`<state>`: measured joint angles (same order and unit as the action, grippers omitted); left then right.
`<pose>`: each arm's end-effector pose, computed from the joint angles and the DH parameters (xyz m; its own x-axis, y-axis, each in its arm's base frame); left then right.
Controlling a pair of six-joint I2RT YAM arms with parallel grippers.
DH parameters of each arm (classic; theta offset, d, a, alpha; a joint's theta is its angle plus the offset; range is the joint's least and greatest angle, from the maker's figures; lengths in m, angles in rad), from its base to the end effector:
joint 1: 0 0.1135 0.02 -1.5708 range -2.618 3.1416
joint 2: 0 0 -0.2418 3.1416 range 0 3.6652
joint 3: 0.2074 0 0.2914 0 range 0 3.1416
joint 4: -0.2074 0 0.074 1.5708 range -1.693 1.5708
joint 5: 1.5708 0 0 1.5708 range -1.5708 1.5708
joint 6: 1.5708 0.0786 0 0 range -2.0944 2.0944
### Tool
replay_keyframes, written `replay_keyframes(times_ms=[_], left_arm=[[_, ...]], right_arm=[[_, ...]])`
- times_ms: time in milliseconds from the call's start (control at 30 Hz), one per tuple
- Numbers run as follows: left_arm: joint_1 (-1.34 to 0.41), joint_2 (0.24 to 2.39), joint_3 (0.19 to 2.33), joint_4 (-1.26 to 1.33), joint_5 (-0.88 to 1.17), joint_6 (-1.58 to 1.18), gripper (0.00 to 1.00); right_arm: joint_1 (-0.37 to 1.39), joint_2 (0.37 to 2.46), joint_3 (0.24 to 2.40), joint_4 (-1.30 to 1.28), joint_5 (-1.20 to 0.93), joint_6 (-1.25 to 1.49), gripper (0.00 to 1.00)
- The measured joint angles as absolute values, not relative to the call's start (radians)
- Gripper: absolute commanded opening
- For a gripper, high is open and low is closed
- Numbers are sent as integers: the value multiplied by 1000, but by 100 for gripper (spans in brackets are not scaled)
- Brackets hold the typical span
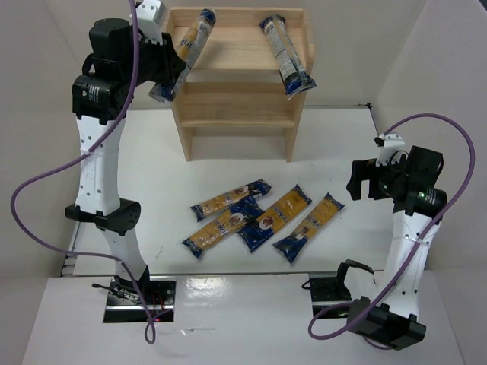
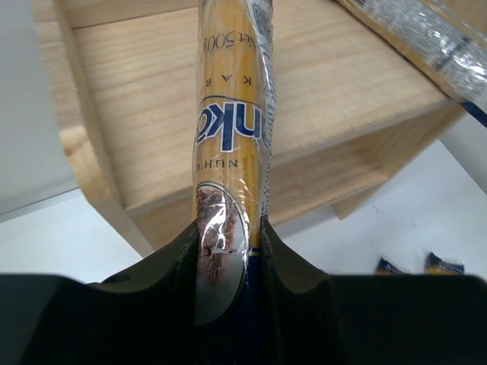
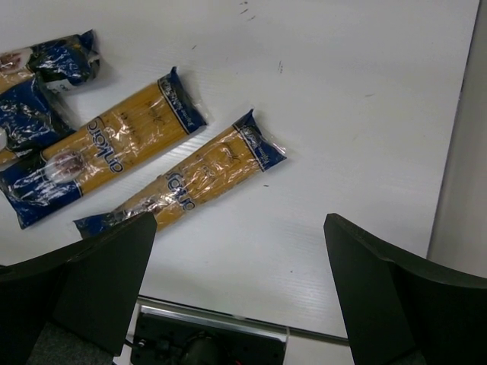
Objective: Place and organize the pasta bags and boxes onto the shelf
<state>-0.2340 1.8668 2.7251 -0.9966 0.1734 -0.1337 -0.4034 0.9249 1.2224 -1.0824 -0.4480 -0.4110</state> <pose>0.3680 -0.1017 0.5789 -0.1855 -0.0908 -0.9784 0.3732 0.9146 -0.1556 0.2267 -0.0597 0.3452 -0.6246 -0.1249 -0.7709 -0.1937 0.9811 -0.0020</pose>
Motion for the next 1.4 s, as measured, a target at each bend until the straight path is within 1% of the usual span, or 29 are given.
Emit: replay_keyframes(times_ms=[400,567,800,967,1067,1133,1200,1400], left_arm=[[-253,2028,2884,-1007,-64,-160,0],[-272,2089,2943,-976,-126,-161,0],[-285,2112,2976,-976,-164,-160,0],[-289,2112,2976,-977,-179,-159,8],[-290,2112,2976,-977,-180,-158,8],[-290,2112,2976,-978,-181,-158,11],[-290,2112,2975,-979,-181,-157,17],[-290,2109,2970,-979,-181,-157,30]], right_arm=[[-403,889,1222,-1068,-429,-405,100],[-403,879,1222,-1060,-429,-405,100],[-403,878,1222,-1057,-428,-405,100],[-403,878,1222,-1056,-426,-405,100],[-403,878,1222,-1056,-426,-405,100],[-403,878,1222,-1056,-426,-405,100],[-403,878,1222,-1055,-426,-405,100],[-403,875,1222,-1055,-426,-405,100]])
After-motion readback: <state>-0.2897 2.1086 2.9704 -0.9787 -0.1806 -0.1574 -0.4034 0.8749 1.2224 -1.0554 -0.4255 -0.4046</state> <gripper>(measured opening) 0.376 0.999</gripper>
